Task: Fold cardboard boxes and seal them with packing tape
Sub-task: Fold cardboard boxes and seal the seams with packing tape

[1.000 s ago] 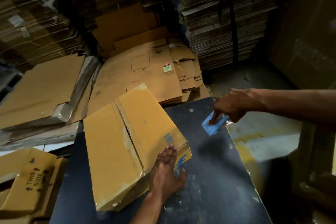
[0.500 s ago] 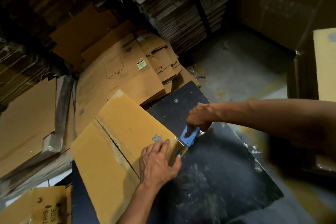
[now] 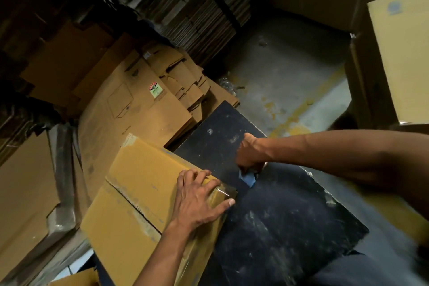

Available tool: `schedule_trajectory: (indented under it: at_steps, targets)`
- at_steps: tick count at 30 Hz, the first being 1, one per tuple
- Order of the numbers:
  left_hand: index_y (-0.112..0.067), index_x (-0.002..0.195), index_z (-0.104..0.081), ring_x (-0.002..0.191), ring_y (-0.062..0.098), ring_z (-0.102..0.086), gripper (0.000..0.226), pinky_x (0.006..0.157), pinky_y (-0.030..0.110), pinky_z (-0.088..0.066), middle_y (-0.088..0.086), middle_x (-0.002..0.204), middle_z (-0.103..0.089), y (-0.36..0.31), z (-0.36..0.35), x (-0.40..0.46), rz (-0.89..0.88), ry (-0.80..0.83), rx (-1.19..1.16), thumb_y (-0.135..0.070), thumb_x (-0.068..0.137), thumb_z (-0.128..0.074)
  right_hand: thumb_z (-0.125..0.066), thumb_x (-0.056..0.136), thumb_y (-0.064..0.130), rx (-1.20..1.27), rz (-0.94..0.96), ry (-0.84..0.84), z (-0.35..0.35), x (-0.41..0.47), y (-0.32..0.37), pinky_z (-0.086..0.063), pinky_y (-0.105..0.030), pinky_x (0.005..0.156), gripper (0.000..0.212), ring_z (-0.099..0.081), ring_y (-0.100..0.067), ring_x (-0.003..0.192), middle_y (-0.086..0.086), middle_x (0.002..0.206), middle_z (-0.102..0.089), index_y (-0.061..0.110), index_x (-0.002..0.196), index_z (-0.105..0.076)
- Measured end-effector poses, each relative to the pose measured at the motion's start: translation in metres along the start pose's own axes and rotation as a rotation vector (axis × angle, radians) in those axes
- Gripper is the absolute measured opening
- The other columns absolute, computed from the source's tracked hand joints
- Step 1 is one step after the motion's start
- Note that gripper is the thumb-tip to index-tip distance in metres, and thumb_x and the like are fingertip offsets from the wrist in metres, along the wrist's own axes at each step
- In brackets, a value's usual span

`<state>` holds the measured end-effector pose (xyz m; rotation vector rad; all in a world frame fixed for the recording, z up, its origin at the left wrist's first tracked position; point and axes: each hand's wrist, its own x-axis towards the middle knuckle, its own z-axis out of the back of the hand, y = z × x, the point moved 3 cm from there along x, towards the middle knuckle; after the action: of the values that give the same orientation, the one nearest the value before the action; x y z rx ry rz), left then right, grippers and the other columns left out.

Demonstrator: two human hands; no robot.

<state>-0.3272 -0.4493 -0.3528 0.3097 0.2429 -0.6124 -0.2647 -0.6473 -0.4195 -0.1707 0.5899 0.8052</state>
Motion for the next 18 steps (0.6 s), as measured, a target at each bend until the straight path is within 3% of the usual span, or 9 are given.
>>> schedule_trajectory:
  at_steps: [2, 5, 7, 9, 11, 13, 15, 18]
  targets:
    - [-0.044, 0.117, -0.072, 0.126, 0.024, -0.043, 0.084, 0.115, 0.057, -0.025, -0.009, 0.142, -0.057, 0.000, -0.001, 0.004, 0.008, 0.042, 0.018, -0.099, 0.079, -0.022, -0.069, 0.094, 0.050, 0.176, 0.051, 0.041, 0.003, -0.003, -0.005, -0.050, -0.029, 0.091, 0.042, -0.066, -0.024, 0.118, 0.006, 0.133, -0.068, 0.035, 0.133, -0.067]
    - [-0.052, 0.119, -0.069, 0.143, 0.024, -0.029, 0.095, 0.120, 0.062, -0.005, -0.014, 0.157, -0.044, -0.002, 0.004, 0.014, 0.024, 0.151, 0.015, -0.105, 0.070, -0.008, -0.075, 0.089, 0.040, 0.257, 0.036, 0.126, 0.004, -0.005, -0.013, -0.044, -0.025, 0.081, 0.044, -0.068, -0.020, 0.114, 0.015, 0.133, -0.068, 0.044, 0.132, -0.067]
    - [-0.059, 0.124, -0.064, 0.152, 0.024, -0.016, 0.097, 0.118, 0.065, 0.007, -0.015, 0.165, -0.032, -0.006, 0.010, 0.026, 0.014, 0.259, 0.031, -0.106, 0.065, -0.003, -0.075, 0.087, 0.045, 0.200, 0.015, 0.161, 0.007, 0.001, -0.013, -0.050, -0.032, 0.090, 0.044, -0.066, -0.020, 0.117, 0.013, 0.132, -0.067, 0.043, 0.130, -0.068]
    - [-0.057, 0.130, -0.061, 0.154, 0.024, -0.012, 0.101, 0.116, 0.068, 0.012, -0.013, 0.166, -0.031, -0.010, 0.012, 0.034, -0.036, 0.354, 0.063, -0.105, 0.065, 0.000, -0.075, 0.086, 0.053, 0.140, -0.027, 0.129, 0.005, 0.016, -0.011, -0.046, -0.043, 0.099, 0.044, -0.061, -0.024, 0.120, 0.008, 0.129, -0.067, 0.041, 0.128, -0.068]
    - [-0.052, 0.141, -0.055, 0.153, 0.021, -0.015, 0.109, 0.117, 0.067, 0.011, -0.014, 0.162, -0.038, -0.007, 0.014, 0.038, -0.072, 0.362, 0.036, -0.104, 0.065, 0.004, -0.073, 0.086, 0.055, 0.102, -0.060, 0.060, 0.004, 0.025, -0.012, -0.042, -0.047, 0.097, 0.046, -0.059, -0.027, 0.120, 0.002, 0.127, -0.066, 0.036, 0.127, -0.068]
    - [-0.049, 0.143, -0.054, 0.149, 0.015, -0.028, 0.102, 0.120, 0.063, 0.004, -0.018, 0.153, -0.049, -0.001, 0.014, 0.034, -0.094, 0.217, -0.104, -0.103, 0.071, -0.005, -0.071, 0.090, 0.052, 0.094, -0.092, 0.004, -0.002, 0.030, -0.016, -0.041, -0.049, 0.095, 0.042, -0.058, -0.030, 0.122, -0.002, 0.127, -0.066, 0.030, 0.126, -0.066]
    - [-0.050, 0.132, -0.065, 0.140, 0.011, -0.041, 0.084, 0.121, 0.062, -0.005, -0.023, 0.140, -0.059, 0.008, 0.010, 0.024, -0.108, 0.067, -0.261, -0.099, 0.079, -0.021, -0.066, 0.096, 0.043, 0.100, -0.109, -0.059, -0.006, 0.032, -0.020, -0.041, -0.049, 0.095, 0.036, -0.058, -0.030, 0.123, -0.005, 0.128, -0.065, 0.025, 0.127, -0.064]
    - [-0.055, 0.112, -0.073, 0.140, 0.006, -0.036, 0.079, 0.119, 0.057, -0.004, -0.031, 0.134, -0.060, 0.018, 0.002, 0.017, 0.002, 0.132, -0.375, -0.099, 0.079, -0.017, -0.063, 0.097, 0.033, 0.129, -0.122, -0.126, -0.007, 0.026, -0.025, -0.046, -0.051, 0.100, 0.031, -0.058, -0.031, 0.124, -0.007, 0.128, -0.064, 0.021, 0.126, -0.064]
